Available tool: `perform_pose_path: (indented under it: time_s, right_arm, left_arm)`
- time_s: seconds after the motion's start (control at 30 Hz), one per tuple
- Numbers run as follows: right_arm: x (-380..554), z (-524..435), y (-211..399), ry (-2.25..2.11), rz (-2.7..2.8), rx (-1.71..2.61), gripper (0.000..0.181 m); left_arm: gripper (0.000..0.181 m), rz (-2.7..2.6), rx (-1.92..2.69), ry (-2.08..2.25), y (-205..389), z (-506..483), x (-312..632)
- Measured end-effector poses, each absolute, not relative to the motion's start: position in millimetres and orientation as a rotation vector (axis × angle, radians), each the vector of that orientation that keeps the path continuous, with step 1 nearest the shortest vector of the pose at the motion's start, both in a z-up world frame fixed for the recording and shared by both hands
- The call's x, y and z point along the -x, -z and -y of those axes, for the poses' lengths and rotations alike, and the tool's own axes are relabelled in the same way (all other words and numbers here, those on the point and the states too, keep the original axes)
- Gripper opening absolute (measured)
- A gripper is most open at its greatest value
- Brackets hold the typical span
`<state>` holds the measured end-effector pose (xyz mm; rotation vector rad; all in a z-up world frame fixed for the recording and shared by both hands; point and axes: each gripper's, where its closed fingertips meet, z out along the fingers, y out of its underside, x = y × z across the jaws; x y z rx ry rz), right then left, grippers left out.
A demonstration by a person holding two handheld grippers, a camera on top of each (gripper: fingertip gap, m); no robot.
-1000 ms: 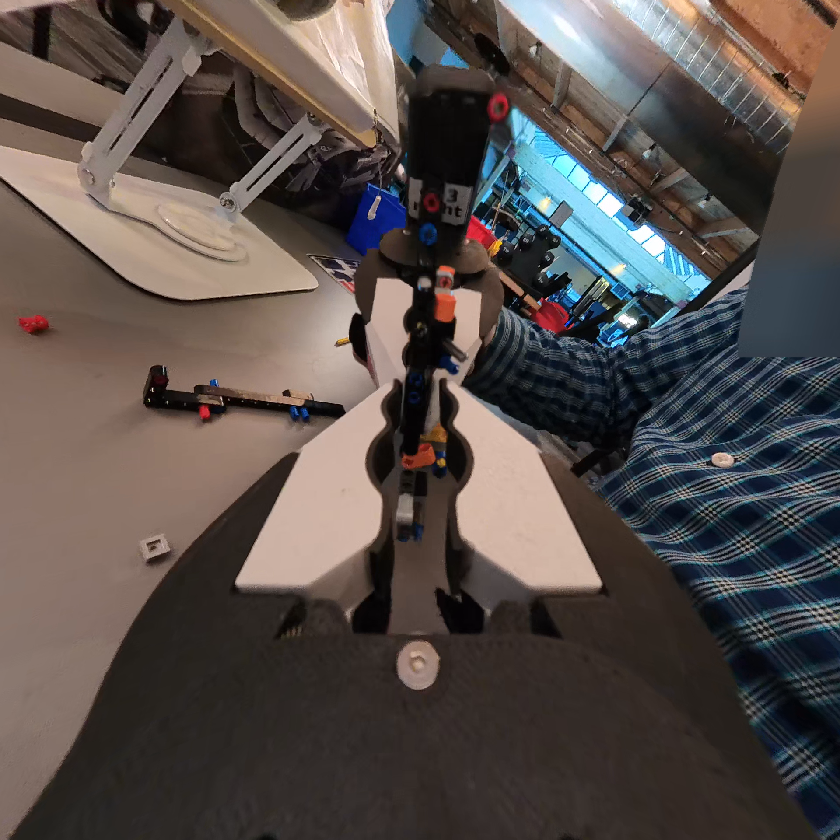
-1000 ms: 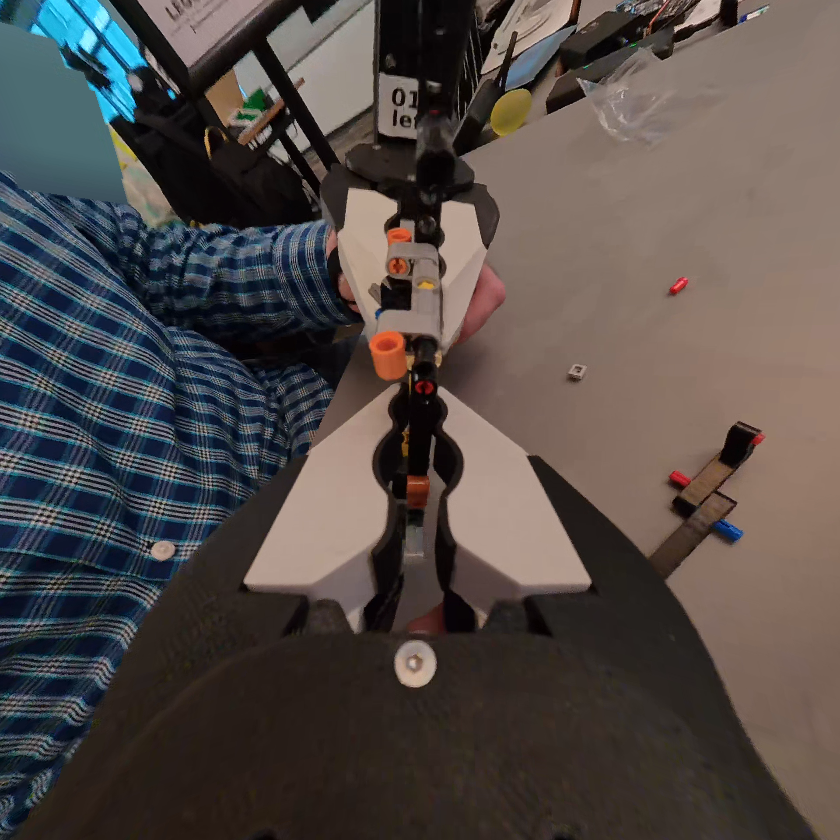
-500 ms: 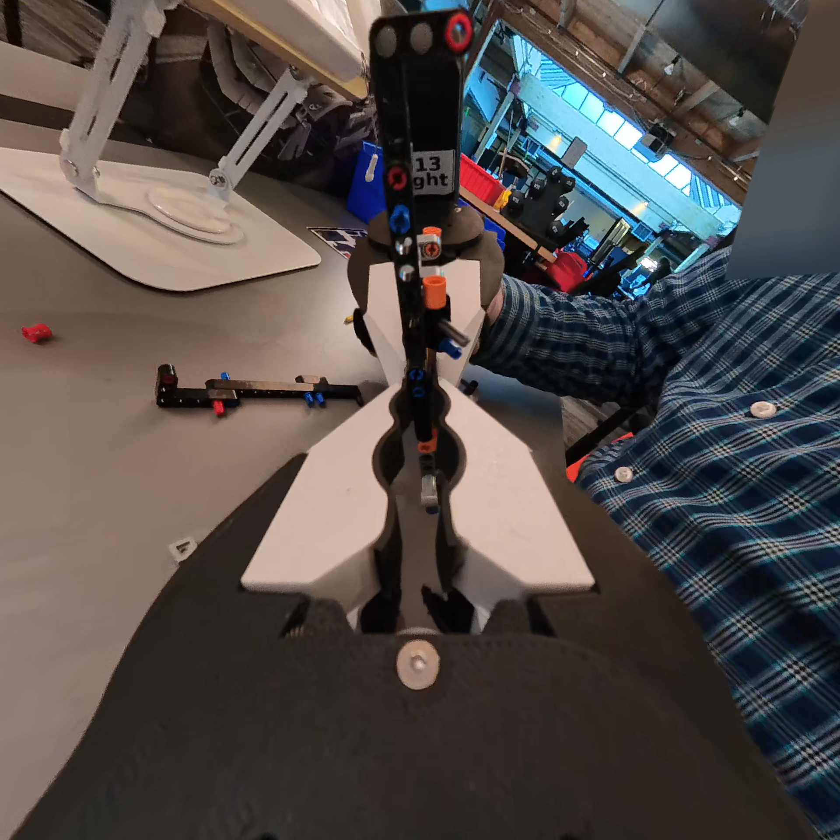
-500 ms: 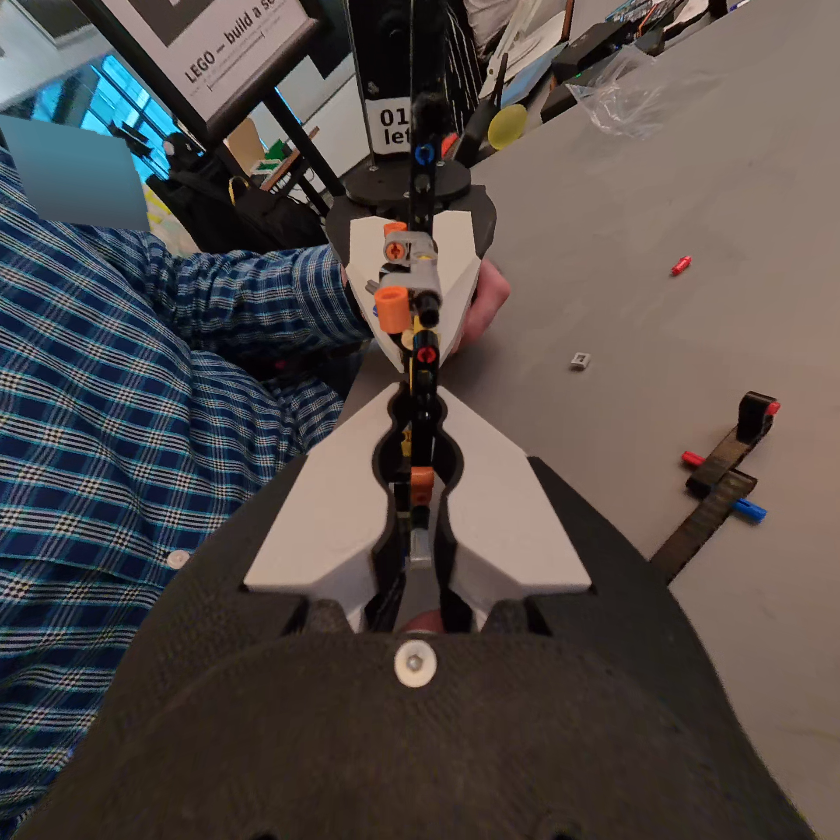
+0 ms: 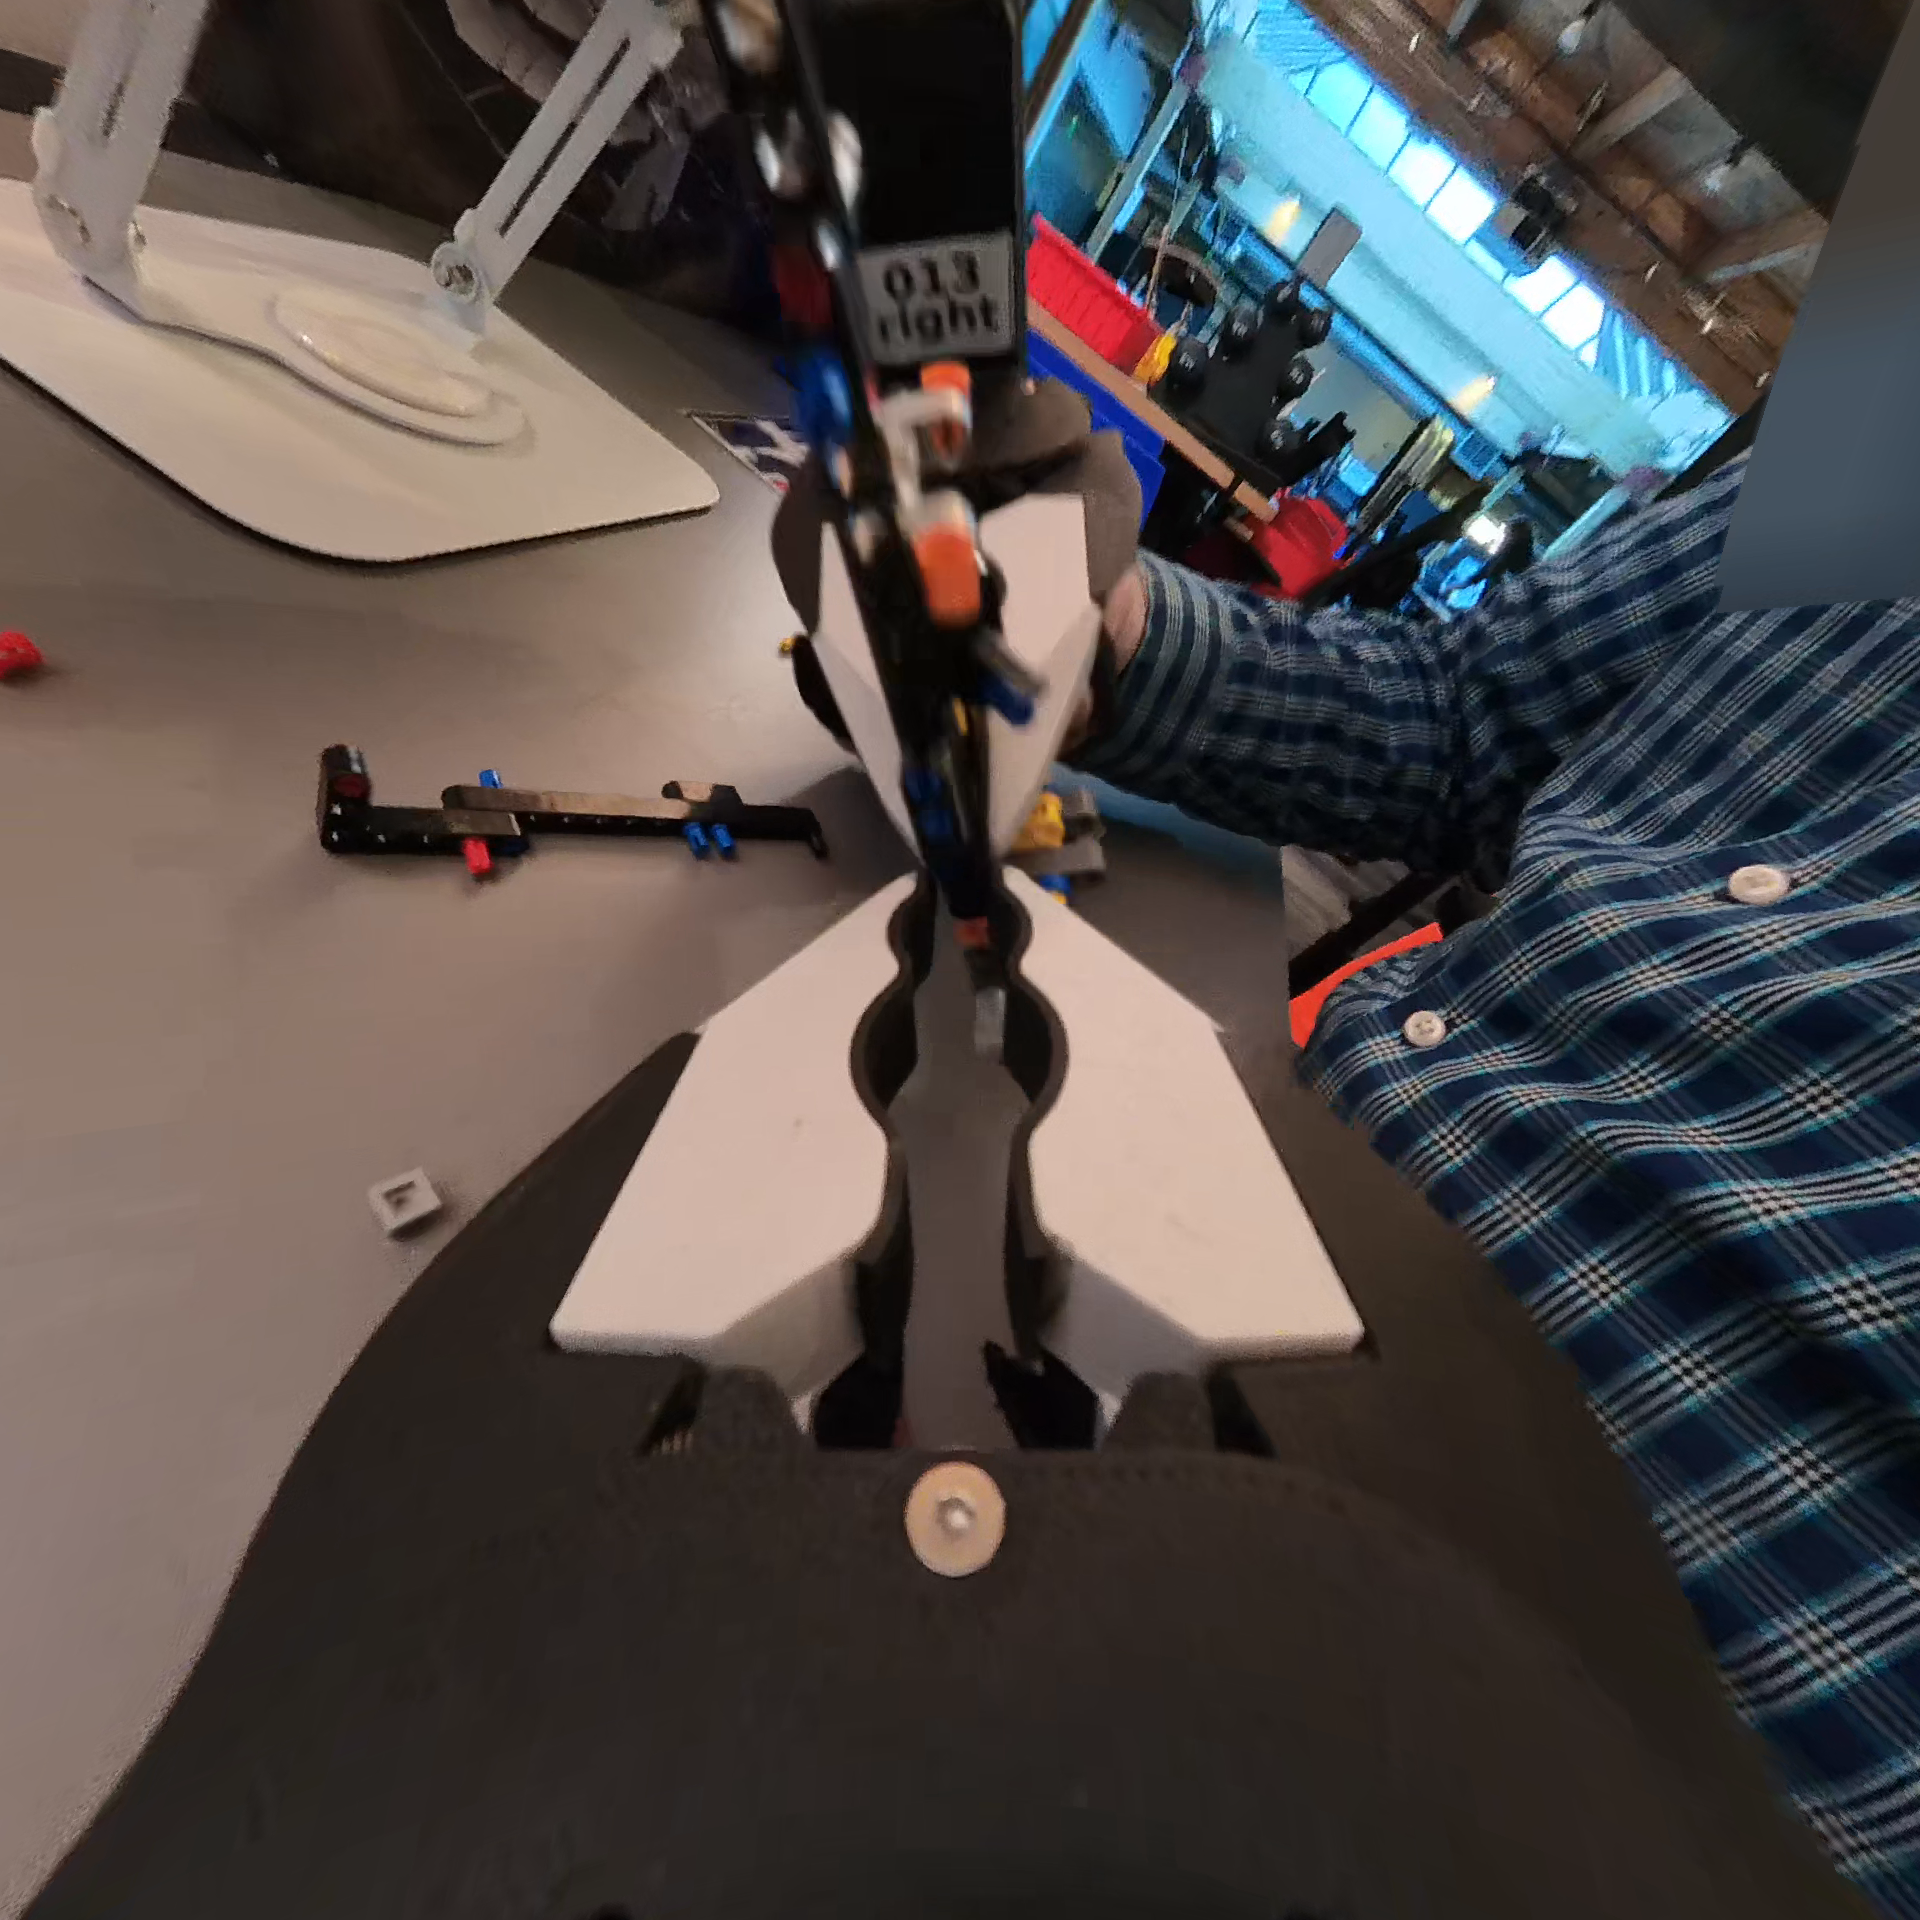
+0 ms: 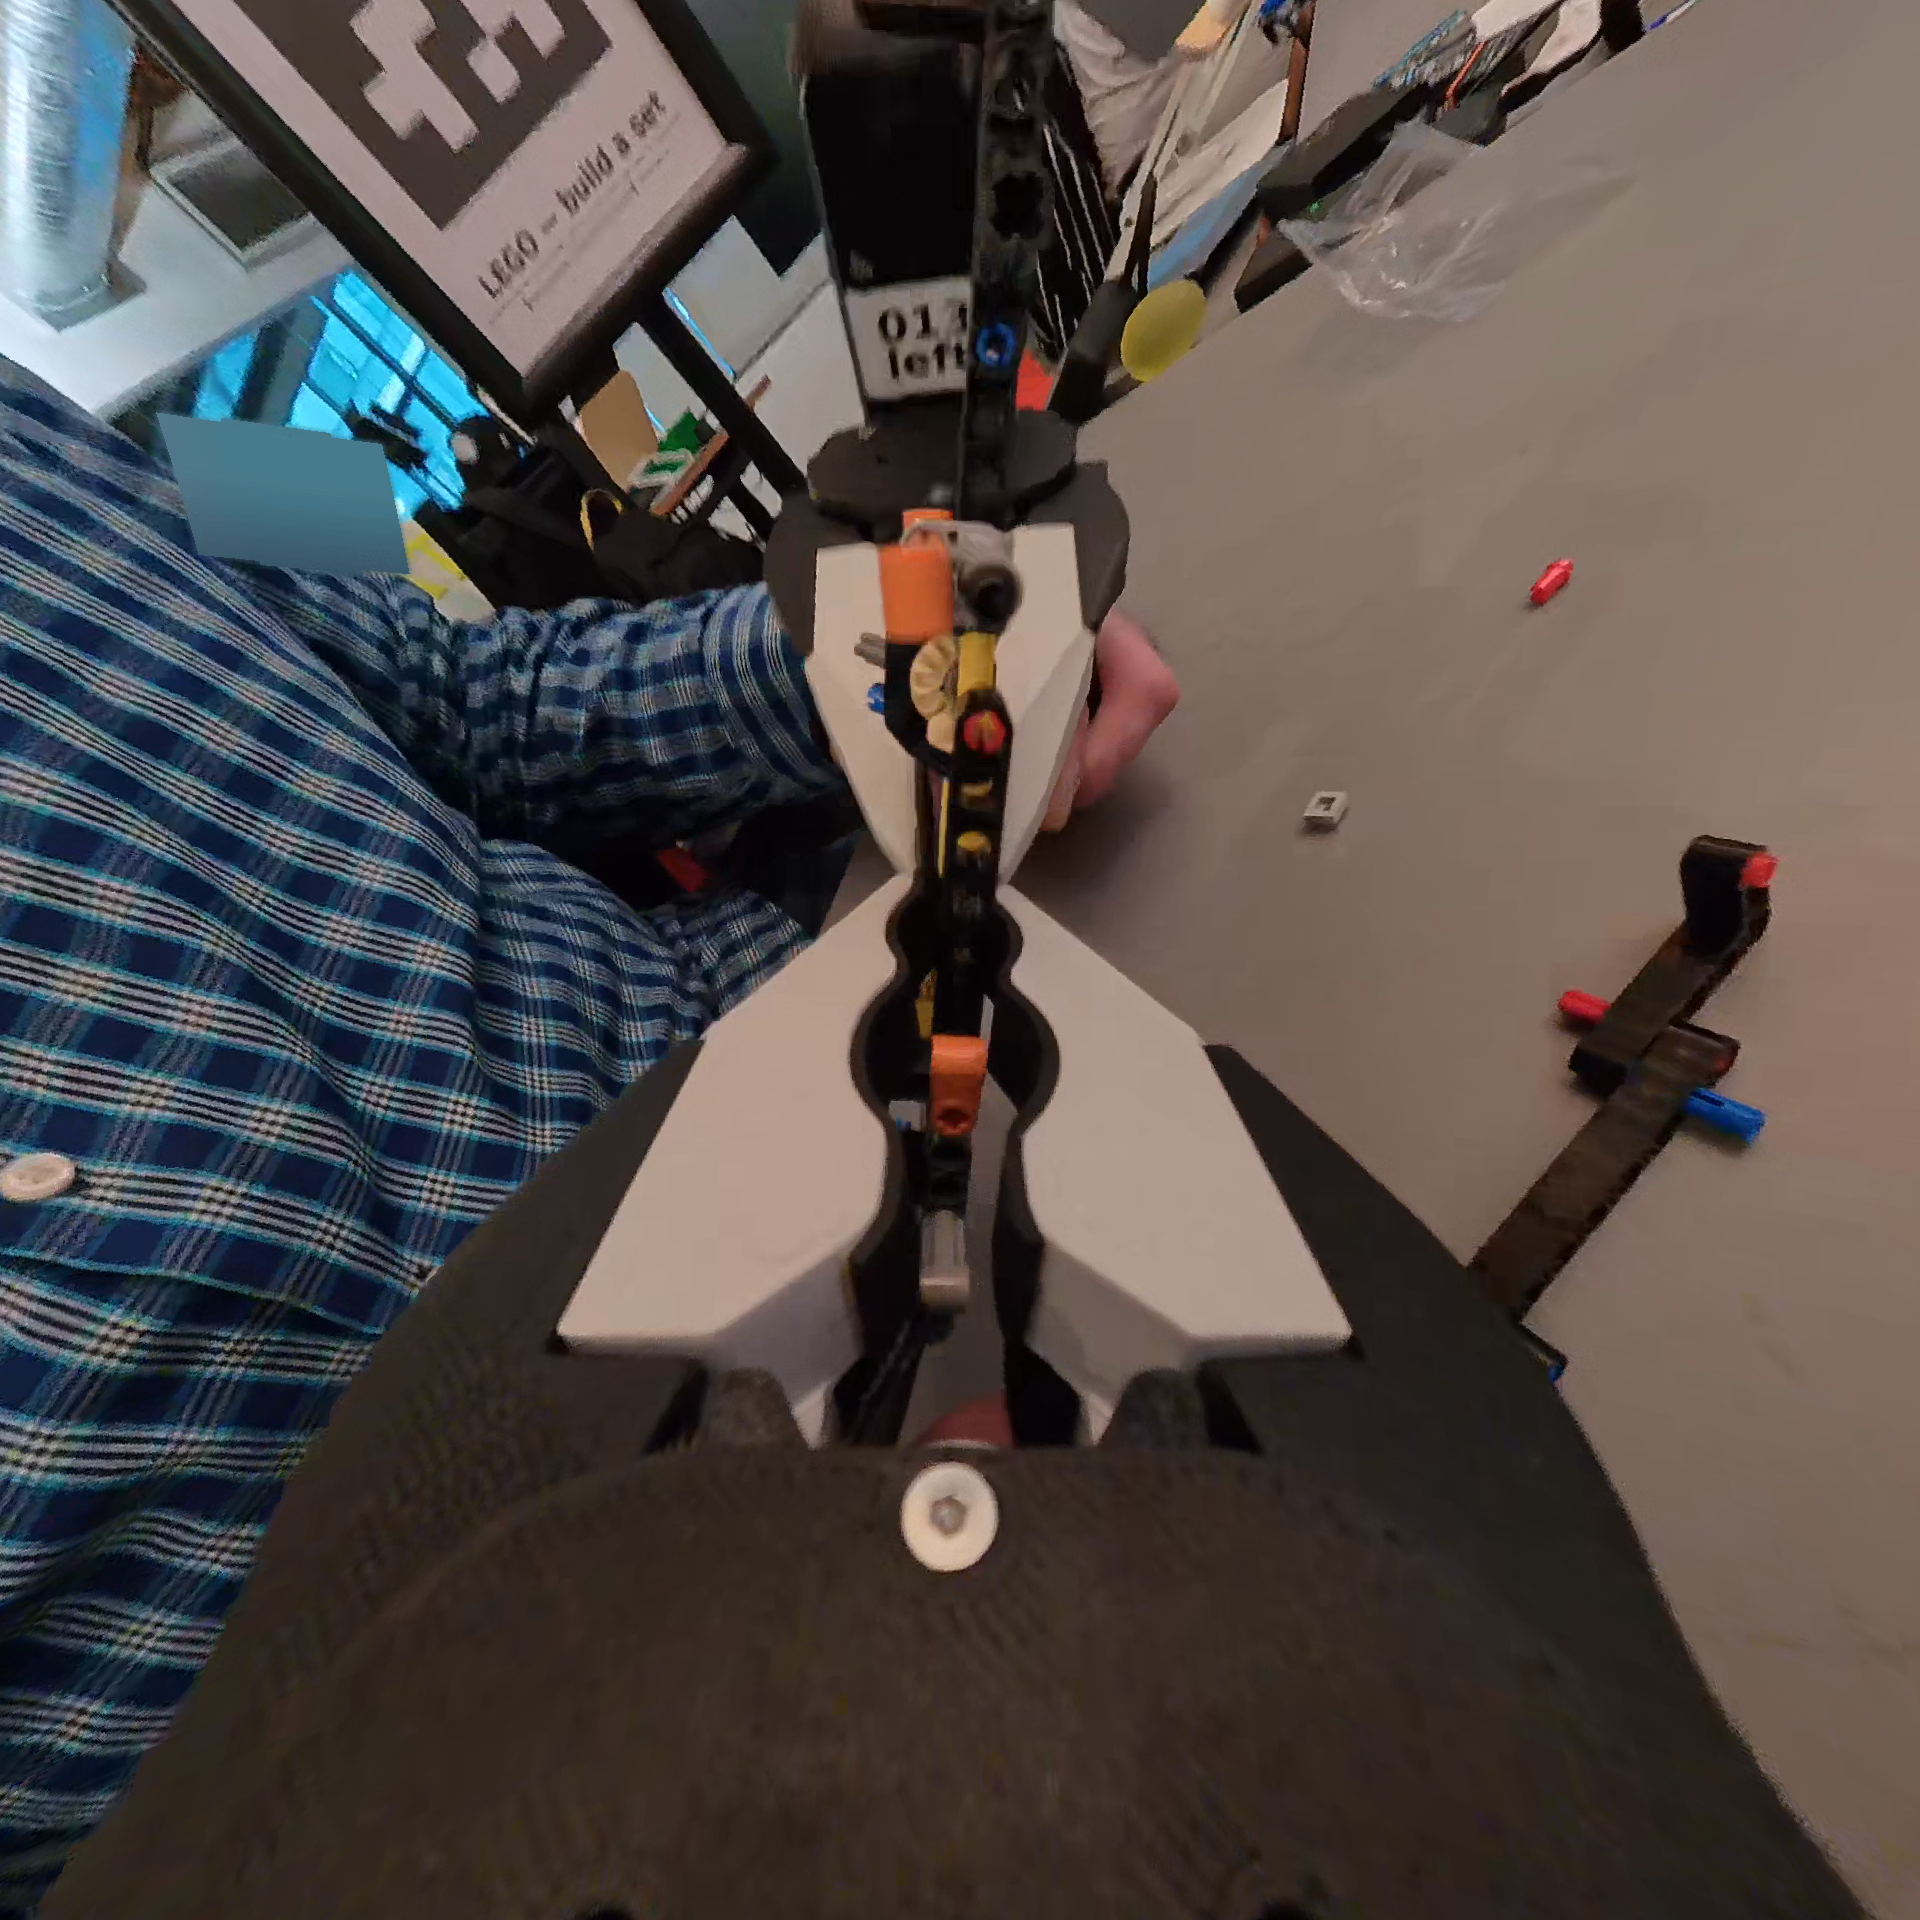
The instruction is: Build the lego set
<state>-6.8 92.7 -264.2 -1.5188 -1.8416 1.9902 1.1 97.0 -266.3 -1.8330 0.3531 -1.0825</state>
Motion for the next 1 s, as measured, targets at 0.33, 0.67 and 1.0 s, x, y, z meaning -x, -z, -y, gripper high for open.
perform_pose_path:
  time_s: [0.33,0.67,1.0]
  right_arm:
    - [3.9,-94.6,263.8,-1.987,1.838,1.512,0.004]
    - [-1.5,-90.6,265.2,-2.015,1.849,1.479,0.004]
    - [-8.5,-100.6,265.5,-1.929,1.902,1.442,0.004]
  left_arm:
    - [0.006,-0.339,1.821,1.077,265.3,-99.9,-5.3]
    - [0.006,-0.364,1.819,1.06,265.7,-95.0,-8.4]
    - [0.006,-0.352,1.842,1.064,269.0,-92.5,-2.4]
